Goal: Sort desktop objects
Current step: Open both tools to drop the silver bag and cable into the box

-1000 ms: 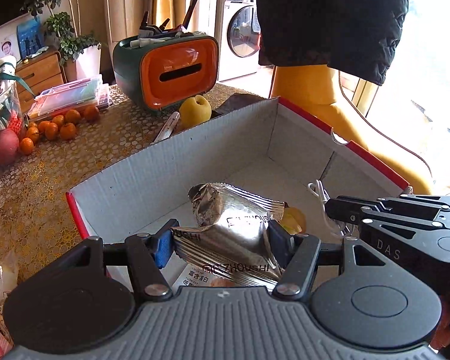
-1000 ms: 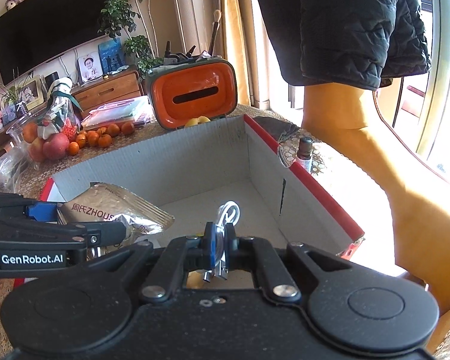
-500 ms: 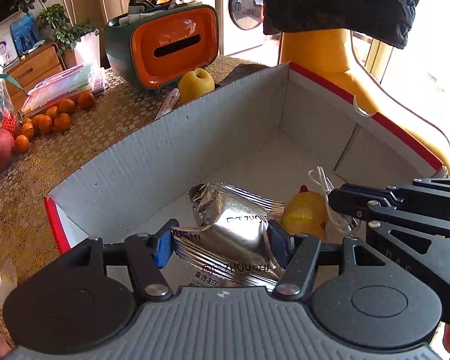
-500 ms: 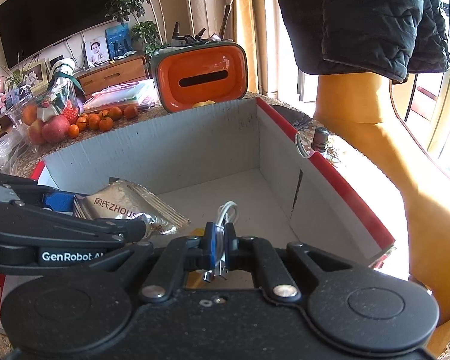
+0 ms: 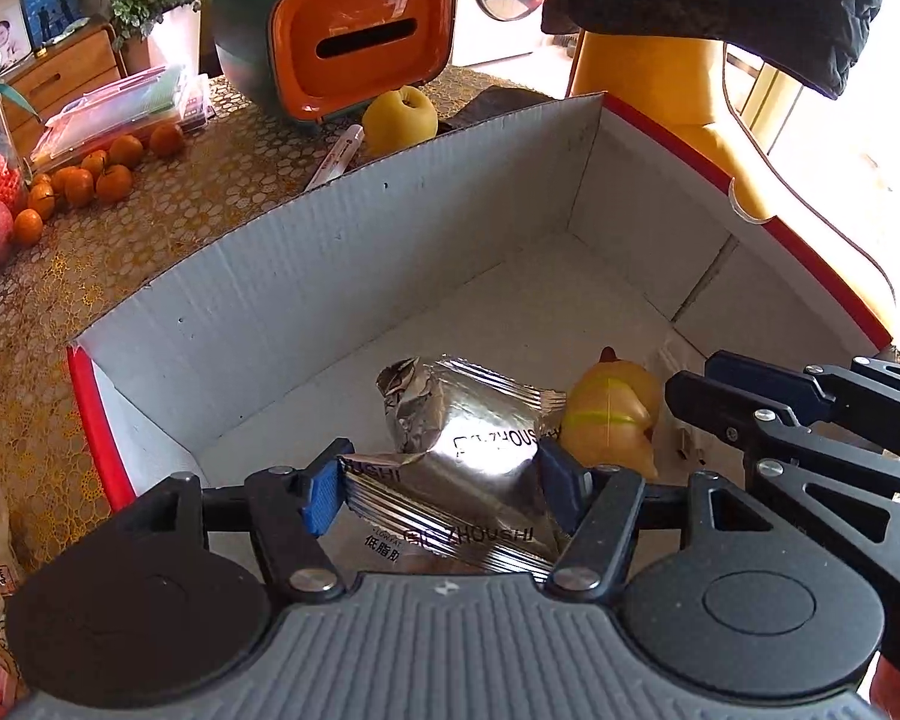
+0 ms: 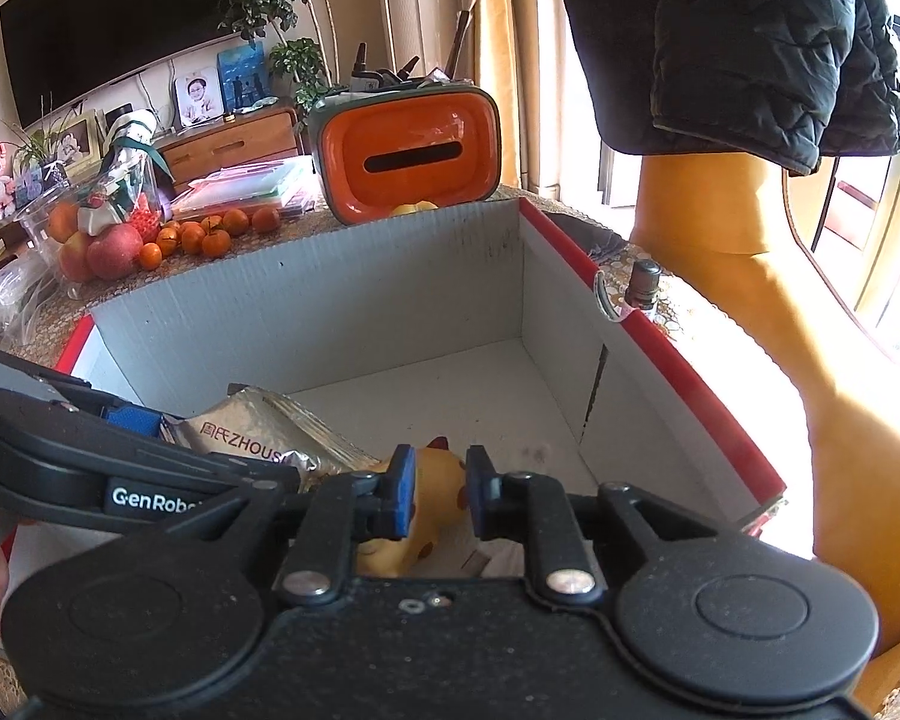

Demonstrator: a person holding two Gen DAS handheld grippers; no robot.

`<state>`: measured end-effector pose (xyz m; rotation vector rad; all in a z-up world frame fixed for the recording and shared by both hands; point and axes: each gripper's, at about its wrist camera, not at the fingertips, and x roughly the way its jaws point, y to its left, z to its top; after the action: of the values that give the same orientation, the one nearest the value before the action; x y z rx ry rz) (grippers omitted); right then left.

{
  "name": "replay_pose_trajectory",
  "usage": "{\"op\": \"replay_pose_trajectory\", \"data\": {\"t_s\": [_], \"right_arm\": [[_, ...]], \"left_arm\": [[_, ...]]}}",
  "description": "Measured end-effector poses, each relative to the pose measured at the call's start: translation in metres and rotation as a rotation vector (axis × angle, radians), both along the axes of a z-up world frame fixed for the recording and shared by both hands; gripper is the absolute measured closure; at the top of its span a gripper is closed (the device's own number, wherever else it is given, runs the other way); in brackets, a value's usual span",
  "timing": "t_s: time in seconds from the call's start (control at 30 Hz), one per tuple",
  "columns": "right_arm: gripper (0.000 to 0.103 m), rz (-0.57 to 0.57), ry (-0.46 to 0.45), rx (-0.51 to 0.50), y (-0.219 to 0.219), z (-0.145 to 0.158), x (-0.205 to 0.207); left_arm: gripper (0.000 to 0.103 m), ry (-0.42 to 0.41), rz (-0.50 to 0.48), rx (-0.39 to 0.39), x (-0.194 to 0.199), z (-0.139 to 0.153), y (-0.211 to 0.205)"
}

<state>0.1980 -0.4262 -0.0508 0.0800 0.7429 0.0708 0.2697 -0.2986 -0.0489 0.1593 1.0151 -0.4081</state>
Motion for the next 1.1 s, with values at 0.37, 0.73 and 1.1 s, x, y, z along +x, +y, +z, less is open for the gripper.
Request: {"op": "replay_pose_trajectory", "data": {"t_s": [0.37, 0.73, 1.1], "right_arm": [[0.06, 0.024, -0.048, -0.002, -0.004, 0.022, -0.023], [0.04, 0.036, -0.108, 0.026, -0.006, 0.047, -0.048], [0.023, 0.042, -0.155, 0.053, 0.003, 0.07, -0.072]], "left_arm": [[0.028, -0.036, 0.003, -0.084, -0.013, 0.021, 0.009], [0.02, -0.099, 0.019, -0.174, -0.036, 0.048, 0.032], [0.005, -0.164, 0.011, -0.22, -0.064, 0.069, 0.055]]}}
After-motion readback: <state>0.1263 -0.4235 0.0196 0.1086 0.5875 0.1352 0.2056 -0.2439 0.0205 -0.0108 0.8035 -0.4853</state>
